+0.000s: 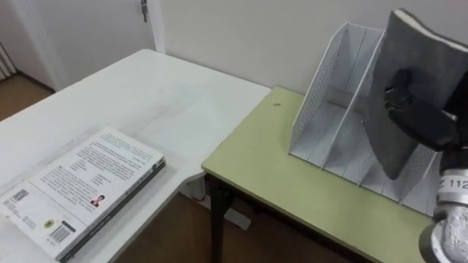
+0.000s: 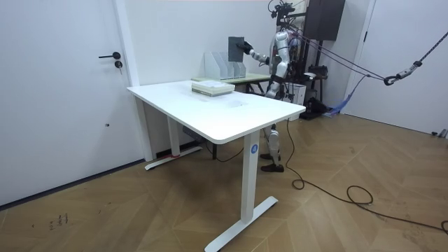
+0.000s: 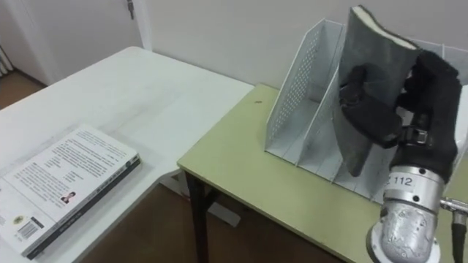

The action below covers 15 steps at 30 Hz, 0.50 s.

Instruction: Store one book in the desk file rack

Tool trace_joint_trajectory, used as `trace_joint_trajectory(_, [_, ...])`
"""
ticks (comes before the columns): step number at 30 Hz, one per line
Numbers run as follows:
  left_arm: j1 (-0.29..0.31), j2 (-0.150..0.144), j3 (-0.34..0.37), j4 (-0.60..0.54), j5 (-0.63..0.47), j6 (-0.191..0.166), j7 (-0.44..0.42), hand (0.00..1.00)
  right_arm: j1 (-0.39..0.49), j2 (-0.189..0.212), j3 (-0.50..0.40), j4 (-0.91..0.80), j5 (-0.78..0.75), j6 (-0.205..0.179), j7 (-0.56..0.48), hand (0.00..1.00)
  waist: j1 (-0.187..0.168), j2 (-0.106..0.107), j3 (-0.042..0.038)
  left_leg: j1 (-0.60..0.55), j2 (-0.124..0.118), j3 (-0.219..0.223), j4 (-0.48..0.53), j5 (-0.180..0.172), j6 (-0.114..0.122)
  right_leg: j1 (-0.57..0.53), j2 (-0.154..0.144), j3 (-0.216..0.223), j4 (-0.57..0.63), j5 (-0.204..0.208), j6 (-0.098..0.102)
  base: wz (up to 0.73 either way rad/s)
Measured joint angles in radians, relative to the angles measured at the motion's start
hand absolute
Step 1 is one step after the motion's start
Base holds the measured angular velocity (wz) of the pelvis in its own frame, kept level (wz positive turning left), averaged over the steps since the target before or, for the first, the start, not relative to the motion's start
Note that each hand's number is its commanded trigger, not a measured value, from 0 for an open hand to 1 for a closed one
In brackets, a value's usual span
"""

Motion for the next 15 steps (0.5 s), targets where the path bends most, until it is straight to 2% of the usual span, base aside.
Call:
trace_joint_trajectory(5, [-0.009,-0.007,0.038,0.053,0.001,-0.002,0.02,0.0,-0.001,0.0,-0.056,0.0,0.0,0.0,-0.1,1.0,0.0,-0.012,-0.0019,-0.004,0.0,0.0,0.0,0.0,0.0,0.0,0.001,-0.001,-0.004,0.0,0.0,0.0])
trace_joint_trajectory(9, [-0.013,-0.005,0.065,0.091,0.001,-0.005,0.041,0.0,-0.001,0.0,-0.092,0.0,-0.001,-0.001,-0.172,1.0,0.0,-0.028,-0.0102,-0.004,0.0,-0.001,0.0,0.0,0.0,0.004,0.001,-0.007,-0.017,0.0,0.0,0.02])
trace_joint_trajectory(12, [-0.02,-0.006,0.072,0.108,0.001,-0.007,0.054,0.0,-0.003,-0.001,-0.109,0.0,-0.001,-0.001,-0.207,1.0,0.0,-0.034,-0.0088,-0.001,0.0,0.0,0.0,0.0,0.0,0.011,-0.001,-0.013,-0.018,0.0,0.0,0.08])
trace_joint_trajectory(15, [-0.031,-0.009,0.073,0.126,0.001,-0.008,0.06,0.0,-0.027,-0.001,-0.109,0.0,-0.001,-0.002,-0.223,1.0,0.001,-0.027,-0.0057,0.0,0.001,0.0,-0.003,0.0,0.0,0.009,0.0,-0.013,-0.018,0.0,0.0,0.01])
